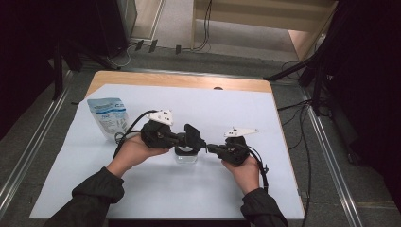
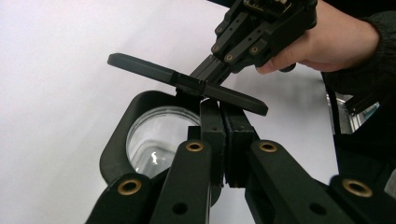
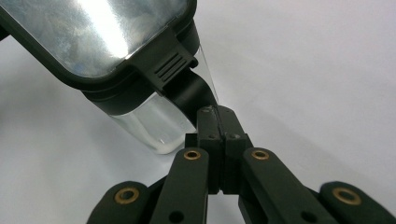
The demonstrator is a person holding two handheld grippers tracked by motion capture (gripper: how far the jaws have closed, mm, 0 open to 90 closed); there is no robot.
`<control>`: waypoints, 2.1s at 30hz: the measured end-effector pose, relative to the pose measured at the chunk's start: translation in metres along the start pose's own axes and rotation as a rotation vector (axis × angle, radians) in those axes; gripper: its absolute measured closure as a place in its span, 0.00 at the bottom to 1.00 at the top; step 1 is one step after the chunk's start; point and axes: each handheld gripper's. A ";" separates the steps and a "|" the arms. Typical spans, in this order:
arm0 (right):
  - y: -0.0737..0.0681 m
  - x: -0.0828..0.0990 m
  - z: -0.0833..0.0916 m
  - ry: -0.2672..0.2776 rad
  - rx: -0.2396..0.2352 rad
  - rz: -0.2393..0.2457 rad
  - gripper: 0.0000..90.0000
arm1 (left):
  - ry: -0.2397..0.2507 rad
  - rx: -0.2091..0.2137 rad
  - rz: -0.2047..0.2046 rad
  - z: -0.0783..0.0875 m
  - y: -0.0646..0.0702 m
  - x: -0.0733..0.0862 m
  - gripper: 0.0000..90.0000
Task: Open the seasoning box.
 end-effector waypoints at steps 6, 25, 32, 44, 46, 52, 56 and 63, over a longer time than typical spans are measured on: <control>-0.001 0.001 0.000 0.006 0.000 -0.009 1.00 | -0.002 0.021 0.015 -0.007 -0.004 -0.010 1.00; 0.000 0.003 -0.001 0.037 -0.002 -0.041 1.00 | -0.037 0.043 0.032 -0.034 -0.012 -0.033 1.00; -0.001 0.003 -0.001 0.035 0.013 -0.037 1.00 | -0.037 0.042 0.030 -0.040 -0.013 -0.035 1.00; -0.003 0.002 -0.004 0.045 0.025 -0.040 1.00 | -0.016 0.023 0.048 -0.040 -0.014 -0.031 0.99; -0.003 0.001 -0.004 0.044 0.027 -0.030 1.00 | -0.024 0.012 0.056 -0.041 -0.014 -0.027 0.99; -0.001 0.000 -0.004 0.047 0.026 -0.026 1.00 | -0.025 0.010 0.077 -0.037 -0.013 -0.023 0.94; 0.001 -0.001 0.000 0.059 0.048 -0.015 0.95 | -0.032 0.001 0.094 -0.028 -0.014 -0.022 0.85; 0.009 -0.004 0.007 0.062 0.056 0.002 0.74 | -0.025 -0.015 0.135 -0.009 -0.018 -0.013 0.61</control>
Point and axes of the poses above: each handheld gripper's, and its own axes: z roughly backward along the jaws, x roughly out of its underside, y roughly to its right, and after that the axes turned 15 degrees about -z, right-handed
